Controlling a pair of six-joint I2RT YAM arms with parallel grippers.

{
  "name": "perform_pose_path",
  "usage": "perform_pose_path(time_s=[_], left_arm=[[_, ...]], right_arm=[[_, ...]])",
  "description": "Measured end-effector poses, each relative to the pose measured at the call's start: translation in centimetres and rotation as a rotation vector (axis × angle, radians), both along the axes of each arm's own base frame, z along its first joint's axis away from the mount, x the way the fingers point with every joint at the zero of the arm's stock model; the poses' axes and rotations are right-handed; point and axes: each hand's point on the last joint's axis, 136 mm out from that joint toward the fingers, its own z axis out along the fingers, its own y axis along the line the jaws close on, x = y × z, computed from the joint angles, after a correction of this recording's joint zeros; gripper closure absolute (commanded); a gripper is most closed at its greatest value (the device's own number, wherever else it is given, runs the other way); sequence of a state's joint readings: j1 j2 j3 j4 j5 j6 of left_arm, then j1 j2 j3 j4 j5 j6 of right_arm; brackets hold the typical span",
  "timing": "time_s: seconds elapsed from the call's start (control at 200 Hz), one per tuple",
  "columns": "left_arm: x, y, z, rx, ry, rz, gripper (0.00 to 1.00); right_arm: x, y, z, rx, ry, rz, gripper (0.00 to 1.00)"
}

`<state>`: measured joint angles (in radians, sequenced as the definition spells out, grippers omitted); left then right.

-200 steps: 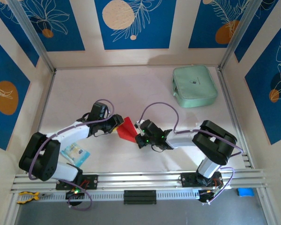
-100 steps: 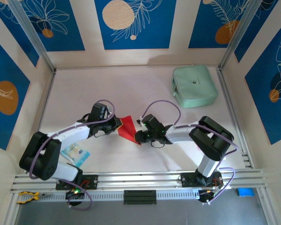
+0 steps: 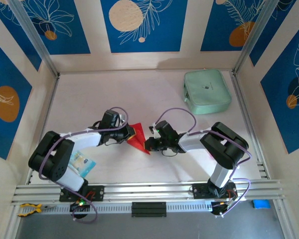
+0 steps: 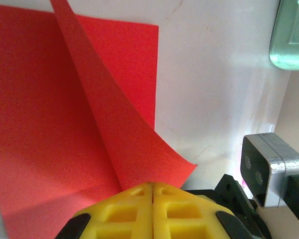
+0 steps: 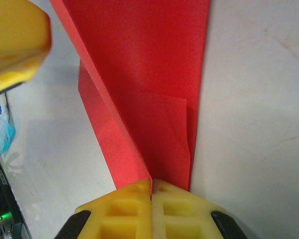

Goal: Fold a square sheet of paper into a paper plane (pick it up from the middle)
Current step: Fourth fold the wing at the center of the table.

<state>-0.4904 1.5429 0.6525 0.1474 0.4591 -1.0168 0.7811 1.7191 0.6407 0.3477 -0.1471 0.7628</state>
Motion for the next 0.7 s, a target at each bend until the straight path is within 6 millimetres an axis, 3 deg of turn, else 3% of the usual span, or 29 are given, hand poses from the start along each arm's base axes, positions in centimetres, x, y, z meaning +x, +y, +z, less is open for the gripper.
perform_pose_path(time_s=[0.28,0.695], left_arm=[[0.2,-1.8,-0.9,-0.010,0.008,-0.039,0.91],[0.9,-2.4,-1.9,0.000,0.025,-0.042,0.92]], right_arm=[[0.0,0.0,0.1,0.028,0.016,-0.022,0.98],[0.0,0.0,0.0,0.031,0.030,-0.035,0.98]])
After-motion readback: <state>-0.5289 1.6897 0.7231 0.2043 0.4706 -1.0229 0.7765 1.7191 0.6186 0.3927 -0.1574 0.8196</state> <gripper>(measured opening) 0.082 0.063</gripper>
